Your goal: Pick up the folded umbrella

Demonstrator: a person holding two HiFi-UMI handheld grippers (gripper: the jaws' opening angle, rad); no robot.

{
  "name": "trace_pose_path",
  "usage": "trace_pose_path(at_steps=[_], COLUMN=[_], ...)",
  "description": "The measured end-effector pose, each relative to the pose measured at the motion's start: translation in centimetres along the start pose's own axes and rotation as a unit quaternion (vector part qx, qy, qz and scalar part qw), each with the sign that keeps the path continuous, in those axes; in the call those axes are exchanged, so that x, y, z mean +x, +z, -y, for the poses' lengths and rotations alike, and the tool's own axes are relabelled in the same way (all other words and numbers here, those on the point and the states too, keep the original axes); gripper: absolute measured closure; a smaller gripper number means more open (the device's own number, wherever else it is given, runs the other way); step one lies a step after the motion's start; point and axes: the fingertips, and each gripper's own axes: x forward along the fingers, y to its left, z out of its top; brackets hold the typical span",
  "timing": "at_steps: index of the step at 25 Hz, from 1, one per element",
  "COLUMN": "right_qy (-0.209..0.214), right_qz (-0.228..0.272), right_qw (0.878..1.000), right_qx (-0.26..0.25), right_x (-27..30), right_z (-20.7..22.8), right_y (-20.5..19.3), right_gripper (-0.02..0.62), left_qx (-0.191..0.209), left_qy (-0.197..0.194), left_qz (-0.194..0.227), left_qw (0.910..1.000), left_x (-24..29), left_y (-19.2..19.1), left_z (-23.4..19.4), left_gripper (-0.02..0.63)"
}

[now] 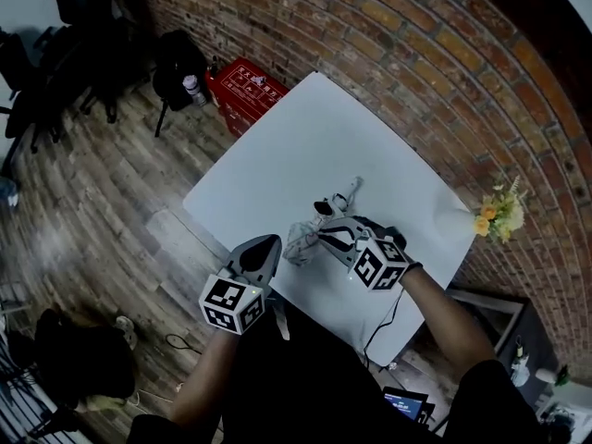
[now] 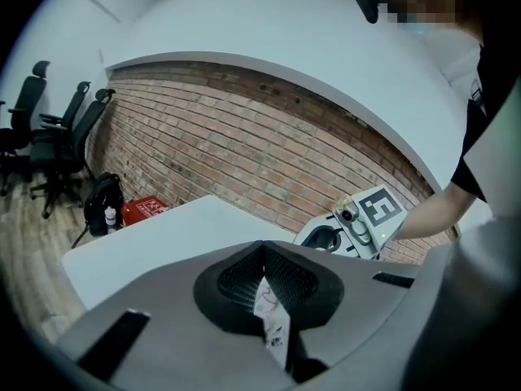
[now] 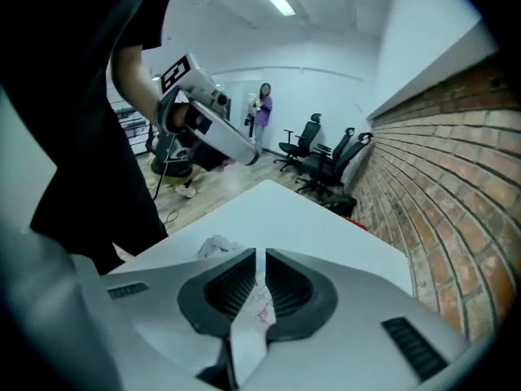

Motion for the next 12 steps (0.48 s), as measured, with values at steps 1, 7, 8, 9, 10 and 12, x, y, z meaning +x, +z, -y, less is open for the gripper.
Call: trace_pose_path(at_steps=[1, 7, 8, 9, 10, 12], right_qy=[0.013, 0.102, 0.114, 0.123, 0.130, 0.137], right_qz=[-0.010, -0.062, -0.072, -0.082, -0.090, -0.103], right_qw=[1.000, 0.982, 0.977, 0.971, 0.966, 0.958], right_qx=[-0.022, -0.144, -0.166, -0.186, -0.204, -0.232], right_x=[0.5, 2.9, 3.3, 3.6, 4.0, 4.6], right_z=[-0.3, -3.3, -3.7, -4.0, -4.3, -4.7], right_y=[-0.3, -2.0, -2.4, -2.8, -3.2, -3.8], right_gripper=[0.568, 0.407, 0.381, 0.355, 0.328, 0.303], left_qx=[-0.002, -0.023, -0.027, -0.030, -0.033, -0.037], left_qy=[0.006, 0.038, 0.041, 0.043, 0.045, 0.048], left_qz=[0.002, 0.011, 0.011, 0.011, 0.010, 0.010], left_qw=[1.0000, 0.9990, 0.9987, 0.9986, 0.9984, 0.9981], left_x=[-0.1, -1.2, -1.4, -1.5, -1.7, -2.0], left_y=[-0.2, -1.8, -2.1, -2.3, -2.5, -2.9], left_z=[-0.2, -0.6, -0.7, -0.7, -0.8, -0.9], left_gripper=[0.592, 0.592, 0.592, 0.592, 0.592, 0.592])
